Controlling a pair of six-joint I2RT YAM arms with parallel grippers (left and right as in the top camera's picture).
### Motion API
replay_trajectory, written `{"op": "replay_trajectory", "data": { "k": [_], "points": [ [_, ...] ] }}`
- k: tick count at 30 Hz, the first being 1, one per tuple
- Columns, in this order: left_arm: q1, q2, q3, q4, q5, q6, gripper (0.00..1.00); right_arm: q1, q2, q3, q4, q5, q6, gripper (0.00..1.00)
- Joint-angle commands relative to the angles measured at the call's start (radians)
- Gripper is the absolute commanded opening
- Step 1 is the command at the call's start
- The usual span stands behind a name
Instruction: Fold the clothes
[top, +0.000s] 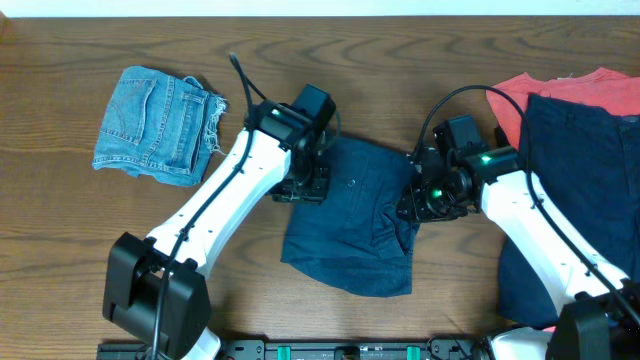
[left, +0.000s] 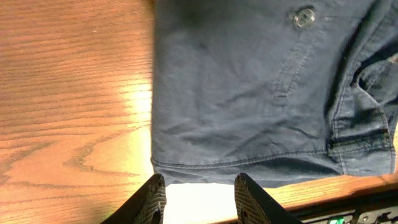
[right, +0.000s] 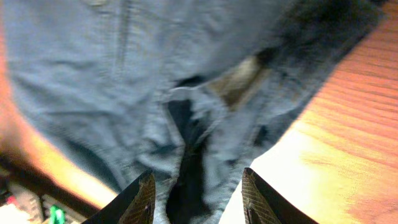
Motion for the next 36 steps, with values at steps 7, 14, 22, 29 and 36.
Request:
{"op": "replay_trajectory", "data": {
  "k": [7,14,22,29,36],
  "points": [
    [0.013,-0.019,0.005,0.008,-0.041,0.09,0.44,0.117,0.097,-0.028,0.043,-0.031,0.073,0.43],
    [0.013,-0.019,0.005,0.02,-0.051,0.09,0.45,0.155,0.136,-0.025,0.084,-0.072,0.09,0.01],
    [0.014,-0.019,0.005,0.018,-0.065,0.093,0.46,0.112,0.016,0.086,-0.137,-0.058,0.051,0.01],
    [0.014,-0.019,0.005,0.024,-0.065,0.093,0.47,0.109,-0.102,0.114,-0.358,0.08,0.145,0.01],
    [0.014,-0.019,0.005,0.036,-0.064,0.093,0.52,0.111,-0.098,-0.001,-0.23,0.099,0.232,0.62]
  ]
}}
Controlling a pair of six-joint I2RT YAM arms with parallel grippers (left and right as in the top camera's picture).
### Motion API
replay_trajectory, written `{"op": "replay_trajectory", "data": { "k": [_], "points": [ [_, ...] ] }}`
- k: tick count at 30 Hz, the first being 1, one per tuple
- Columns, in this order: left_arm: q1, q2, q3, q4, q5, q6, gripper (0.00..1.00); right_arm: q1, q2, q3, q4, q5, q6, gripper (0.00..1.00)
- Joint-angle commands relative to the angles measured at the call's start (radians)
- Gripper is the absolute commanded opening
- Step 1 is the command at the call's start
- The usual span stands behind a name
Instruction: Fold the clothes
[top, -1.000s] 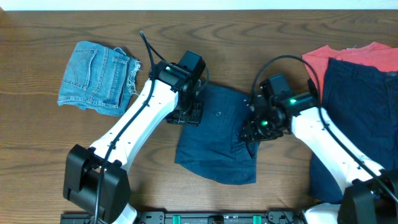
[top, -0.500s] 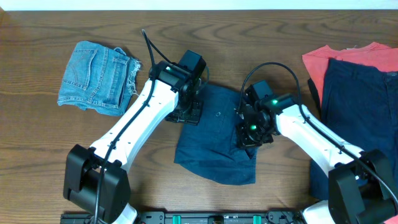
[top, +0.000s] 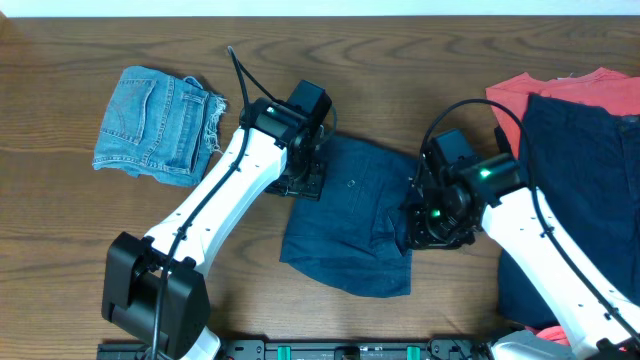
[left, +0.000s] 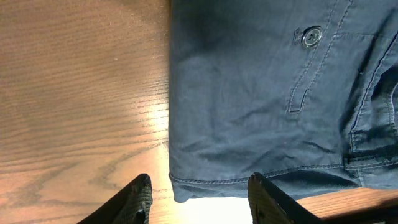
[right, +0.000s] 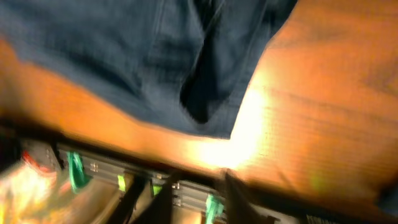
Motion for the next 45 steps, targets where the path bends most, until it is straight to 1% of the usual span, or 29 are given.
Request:
{"op": "replay_trajectory", "data": {
  "k": [1,2,6,7,8,9,10,11,13,16,18,24,25,27,31,33,36,38,39,41,43,44,45],
  "points": [
    [0.003,-0.019,0.005,0.002,-0.012,0.014,0.54,0.0,0.011,-0.085,0.119,0.008,0.045,0.7],
    [0.003,-0.019,0.005,0.002,-0.012,0.014,0.56,0.0,0.011,-0.107,0.163,-0.005,0.045,0.71],
    [0.003,-0.019,0.005,0.001,-0.012,0.014,0.57,0.0,0.024,-0.22,0.367,-0.122,0.043,0.69],
    [0.003,-0.019,0.005,0.002,-0.012,0.014,0.57,0.0,0.031,-0.245,0.41,-0.146,0.043,0.68],
    [0.003,-0.019,0.005,0.002,-0.012,0.014,0.58,0.0,0.039,-0.263,0.442,-0.164,0.045,0.64],
    [0.003,-0.019,0.005,0.002,-0.012,0.014,0.58,0.0,0.047,-0.28,0.47,-0.183,0.046,0.54],
    [0.003,-0.019,0.005,0.002,-0.012,0.014,0.58,0.0,0.055,-0.293,0.493,-0.211,0.046,0.32],
    [0.003,-0.019,0.005,0.002,-0.012,0.014,0.58,-0.001,0.056,-0.3,0.506,-0.24,0.045,0.15],
    [0.003,-0.019,0.005,0.002,-0.012,0.014,0.59,-0.001,0.055,-0.3,0.509,-0.29,0.024,0.01],
    [0.003,-0.019,0.005,0.001,-0.012,0.014,0.59,-0.002,0.028,-0.274,0.473,-0.347,-0.053,0.01],
    [0.003,-0.019,0.005,0.0,-0.012,0.014,0.59,-0.003,0.001,-0.241,0.415,-0.332,-0.072,0.01],
    [0.002,-0.019,0.005,-0.01,-0.012,0.014,0.61,-0.005,-0.068,-0.113,0.089,-0.08,-0.054,0.01],
    [0.002,-0.019,0.005,-0.01,-0.009,0.014,0.63,-0.005,-0.071,-0.108,0.058,-0.063,-0.05,0.01],
    [0.002,-0.019,0.005,-0.006,0.0,0.013,0.64,-0.005,-0.07,-0.115,0.032,-0.064,-0.037,0.01],
    [0.003,-0.019,0.005,0.01,0.056,0.014,0.65,-0.005,-0.055,-0.168,0.057,-0.054,0.023,0.01],
    [0.002,-0.019,0.005,0.013,0.075,0.014,0.65,-0.005,-0.043,-0.212,0.071,-0.016,0.069,0.01],
    [0.002,-0.019,0.005,0.012,0.079,0.014,0.65,-0.007,-0.014,-0.303,0.089,0.08,0.192,0.01],
    [0.002,-0.019,0.004,0.012,0.085,0.016,0.64,-0.01,0.0,-0.356,0.114,0.106,0.25,0.04],
    [0.002,-0.019,0.004,0.013,0.094,0.019,0.64,-0.016,0.005,-0.383,0.133,0.11,0.27,0.08],
    [0.002,-0.019,0.004,0.013,0.112,0.022,0.64,-0.031,0.006,-0.409,0.166,0.107,0.278,0.1],
    [0.001,-0.018,0.004,0.015,0.126,0.029,0.64,-0.05,0.004,-0.399,0.181,0.106,0.266,0.14],
    [0.0,-0.018,0.004,0.018,0.133,0.029,0.64,-0.059,0.002,-0.388,0.188,0.097,0.243,0.16],
    [-0.001,-0.018,0.004,0.021,0.14,0.029,0.64,-0.07,-0.005,-0.359,0.195,0.068,0.186,0.2]
  ]
}}
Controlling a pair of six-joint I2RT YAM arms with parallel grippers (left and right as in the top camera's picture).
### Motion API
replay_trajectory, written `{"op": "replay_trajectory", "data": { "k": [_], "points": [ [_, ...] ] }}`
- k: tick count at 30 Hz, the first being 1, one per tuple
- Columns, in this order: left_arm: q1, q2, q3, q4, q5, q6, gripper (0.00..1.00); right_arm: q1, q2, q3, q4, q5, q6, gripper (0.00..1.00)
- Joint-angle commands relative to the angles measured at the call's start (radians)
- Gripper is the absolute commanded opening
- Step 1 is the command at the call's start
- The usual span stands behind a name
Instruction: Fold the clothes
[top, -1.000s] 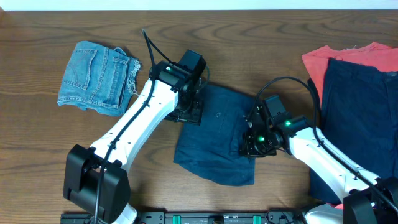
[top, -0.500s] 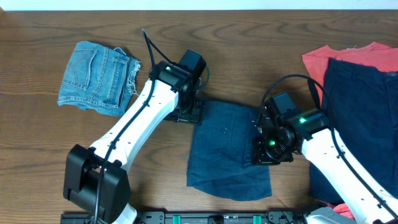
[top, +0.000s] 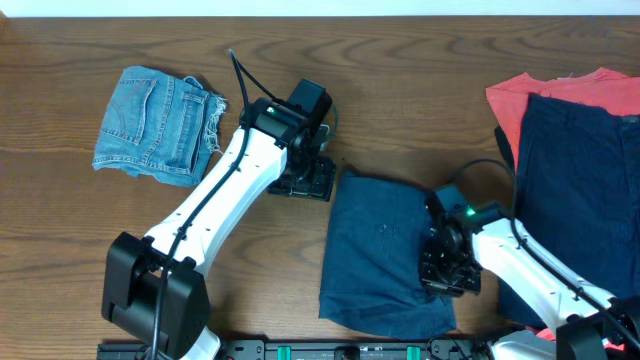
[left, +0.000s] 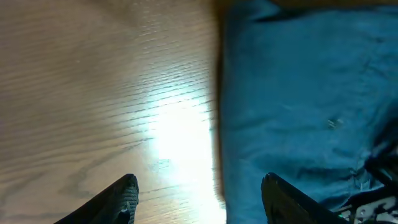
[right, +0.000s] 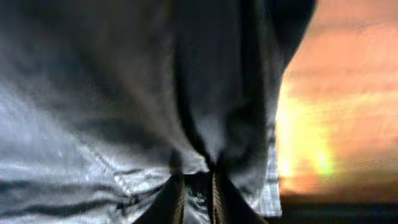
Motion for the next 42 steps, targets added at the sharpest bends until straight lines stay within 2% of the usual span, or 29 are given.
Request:
{"op": "replay_trajectory", "data": {
  "k": [1,6,9,10,11,13,16,19,21,25,26,28,32,34,36,38,42],
  "points": [
    [-0.003,-0.018,0.004,0.003,0.042,0.023,0.64,-0.037,-0.014,0.064,0.016,-0.014,-0.059,0.23],
    [-0.029,-0.018,0.004,0.007,0.094,0.031,0.64,-0.066,-0.069,0.203,-0.077,-0.023,-0.116,0.32],
    [-0.056,-0.018,0.004,0.016,0.097,0.037,0.64,-0.087,-0.092,0.251,-0.103,0.007,-0.095,0.49],
    [-0.067,-0.018,0.003,0.02,0.098,0.04,0.64,-0.095,-0.094,0.253,-0.102,0.019,-0.073,0.5],
    [-0.081,-0.018,-0.001,0.026,0.097,0.041,0.59,-0.103,-0.093,0.253,-0.099,0.027,-0.049,0.5],
    [-0.107,-0.018,-0.015,0.042,0.097,0.04,0.51,-0.115,-0.091,0.246,-0.079,0.027,-0.037,0.45],
    [-0.147,-0.017,-0.066,0.095,0.093,0.041,0.39,-0.112,-0.091,0.22,-0.011,0.014,-0.037,0.18],
    [-0.17,-0.017,-0.145,0.187,0.073,0.039,0.23,-0.1,-0.087,0.164,0.093,-0.01,-0.037,0.05],
    [-0.172,-0.017,-0.212,0.27,0.074,0.029,0.19,-0.093,-0.081,0.108,0.166,-0.011,-0.019,0.01],
    [-0.171,-0.016,-0.34,0.433,0.074,0.001,0.19,-0.099,-0.051,-0.021,0.268,0.087,0.139,0.01],
    [-0.171,-0.016,-0.371,0.474,0.074,0.001,0.15,-0.103,-0.04,-0.048,0.289,0.112,0.172,0.01],
    [-0.171,-0.016,-0.415,0.53,0.072,0.002,0.17,-0.117,-0.014,-0.099,0.339,0.129,0.206,0.01],
    [-0.171,-0.016,-0.448,0.558,-0.021,0.002,0.31,-0.163,0.021,-0.125,0.345,0.129,0.206,0.01],
    [-0.168,-0.019,-0.443,0.558,-0.053,0.002,0.36,-0.18,0.017,-0.119,0.351,0.116,0.182,0.01],
    [-0.157,-0.026,-0.427,0.551,-0.054,0.006,0.37,-0.189,0.009,-0.091,0.354,0.067,0.094,0.02],
    [-0.145,-0.038,-0.399,0.522,-0.053,0.006,0.43,-0.191,-0.006,-0.042,0.334,-0.014,-0.037,0.03],
    [-0.126,-0.095,-0.315,0.411,-0.054,0.01,0.52,-0.19,-0.051,0.082,0.194,-0.134,-0.163,0.06]
  ]
}}
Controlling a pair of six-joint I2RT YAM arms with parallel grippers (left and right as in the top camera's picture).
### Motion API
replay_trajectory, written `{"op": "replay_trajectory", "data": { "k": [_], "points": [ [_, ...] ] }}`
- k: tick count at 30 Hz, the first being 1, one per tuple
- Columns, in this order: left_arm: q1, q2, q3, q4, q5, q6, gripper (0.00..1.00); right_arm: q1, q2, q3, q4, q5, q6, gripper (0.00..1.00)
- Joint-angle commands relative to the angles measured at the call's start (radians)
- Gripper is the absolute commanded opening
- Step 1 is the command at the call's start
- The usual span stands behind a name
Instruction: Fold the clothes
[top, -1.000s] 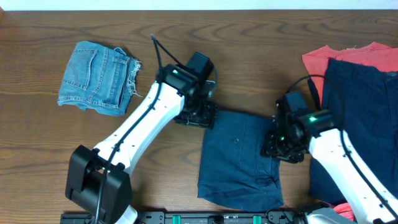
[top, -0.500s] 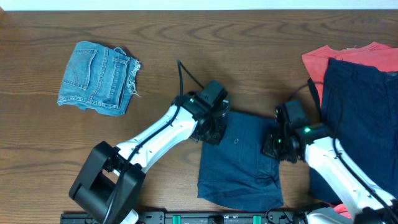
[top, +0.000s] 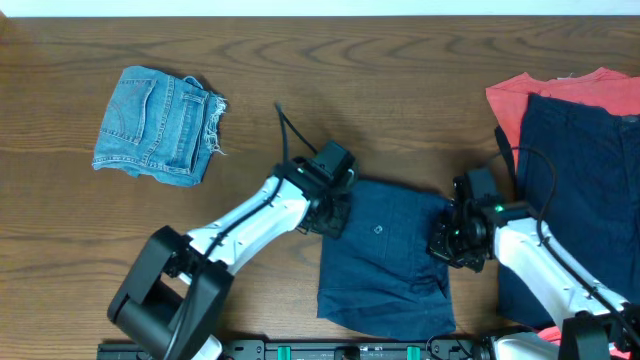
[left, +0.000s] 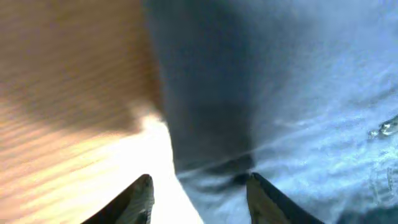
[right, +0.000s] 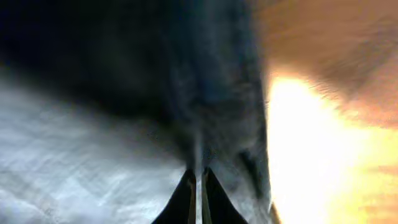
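Observation:
The dark navy shorts (top: 385, 260) lie roughly flat at the table's near middle, button side up. My left gripper (top: 332, 212) is at their upper left corner; the left wrist view shows it (left: 199, 190) open, with the cloth's edge (left: 249, 93) running between its fingers. At the shorts' right edge sits my right gripper (top: 452, 240). In the right wrist view it (right: 198, 186) is shut on a fold of the navy fabric (right: 93, 143).
A folded pair of light denim shorts (top: 155, 125) lies at the far left. A pile with a red garment (top: 560, 88) and a large navy garment (top: 585, 170) fills the right side. Brown wood table (top: 400, 80) all round.
My left gripper, then open on bare wood left of the shorts, is now nearer and straddles their upper left corner. My right gripper sits a little farther up the right edge, still shut on the cloth.
At first the navy shorts lay rumpled in the middle, both grippers open at their left and right edges. Later the right gripper stood lower on the right edge. Then the shorts lay farther right and nearer, right gripper shut on them, left off the cloth. Now both are at the shorts.

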Motion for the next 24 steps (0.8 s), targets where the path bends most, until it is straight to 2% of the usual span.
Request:
{"op": "replay_trajectory", "data": {
  "k": [1,5,10,14,16,20,24],
  "points": [
    [0.018,-0.091,0.095,-0.06,-0.029,0.006,0.54,-0.009,-0.046,0.112,-0.074,-0.129,-0.167,0.06],
    [0.023,-0.185,0.138,-0.126,-0.029,0.013,0.67,0.005,-0.082,0.176,-0.18,-0.246,-0.228,0.04],
    [0.023,-0.267,0.138,-0.128,-0.029,0.013,0.7,0.088,-0.077,0.134,-0.234,-0.249,-0.203,0.03],
    [0.023,-0.268,0.136,-0.15,-0.028,0.012,0.7,0.171,-0.061,0.024,-0.197,-0.205,-0.079,0.03],
    [0.023,-0.259,0.134,-0.168,-0.028,0.012,0.7,0.198,-0.047,-0.061,-0.147,-0.14,0.032,0.03],
    [0.022,-0.246,0.133,-0.183,-0.028,0.012,0.7,0.18,-0.015,-0.174,-0.037,-0.02,0.208,0.01],
    [0.022,-0.24,0.133,-0.193,-0.028,0.012,0.7,0.128,0.003,-0.198,0.048,0.008,0.282,0.01]
  ]
}}
